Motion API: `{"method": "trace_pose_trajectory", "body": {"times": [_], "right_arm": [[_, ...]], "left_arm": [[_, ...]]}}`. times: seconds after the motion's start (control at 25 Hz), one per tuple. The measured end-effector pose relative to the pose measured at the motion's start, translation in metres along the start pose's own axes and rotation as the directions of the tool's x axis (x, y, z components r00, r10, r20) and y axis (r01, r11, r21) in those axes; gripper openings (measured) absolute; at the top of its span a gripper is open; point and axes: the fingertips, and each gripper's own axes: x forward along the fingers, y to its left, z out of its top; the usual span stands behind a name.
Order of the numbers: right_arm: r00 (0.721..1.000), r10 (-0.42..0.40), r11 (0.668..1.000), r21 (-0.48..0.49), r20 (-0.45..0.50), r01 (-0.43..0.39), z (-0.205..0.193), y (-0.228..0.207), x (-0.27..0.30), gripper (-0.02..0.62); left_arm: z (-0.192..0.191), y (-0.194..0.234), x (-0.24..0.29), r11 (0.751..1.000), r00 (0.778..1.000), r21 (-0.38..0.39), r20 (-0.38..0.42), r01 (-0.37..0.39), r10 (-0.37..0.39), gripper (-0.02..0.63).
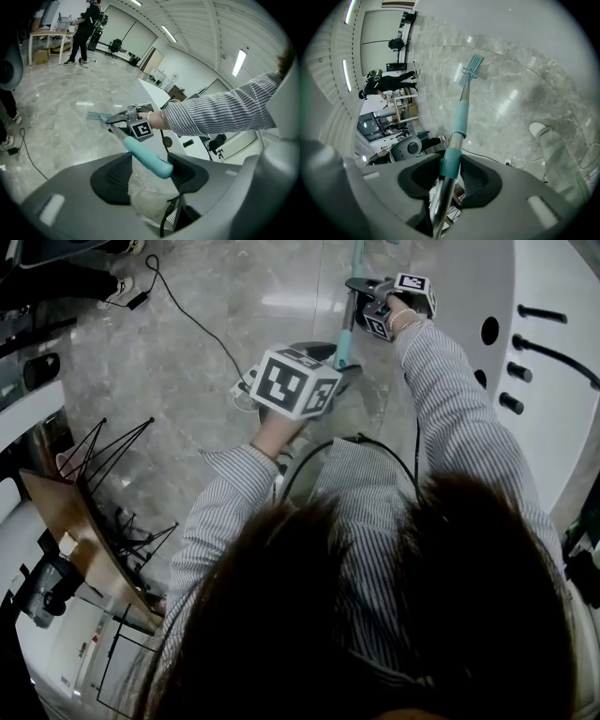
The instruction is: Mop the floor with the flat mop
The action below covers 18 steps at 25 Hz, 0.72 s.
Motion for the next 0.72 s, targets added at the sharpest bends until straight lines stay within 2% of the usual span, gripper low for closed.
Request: {"method": "trace_pose_trajectory", "body": {"times": [0.44, 0.6, 0.72], "right_arm": [[1.000, 0.027, 0.999, 0.035, -0.007, -0.027, -0.188, -0.116, -0.021, 0.132], [1.000, 0.003, 1.000, 0.025, -0.031, -0.002, -0.260, -0.163, -0.030, 0.132], [0.999, -0.001, 0.999, 0.038, -0.045, 0.003, -0.308, -0.189, -0.037, 0.132]], "left_arm": [[-0.197, -0.068, -0.072, 1.000, 1.000, 0.015, -0.019, -0.009, 0.010, 0.236], [-0.275, -0.098, -0.096, 0.999, 0.999, 0.028, -0.040, -0.016, 0.017, 0.236], [-0.318, -0.118, -0.116, 0.999, 0.998, 0.029, -0.060, -0.013, 0.015, 0.236]]}}
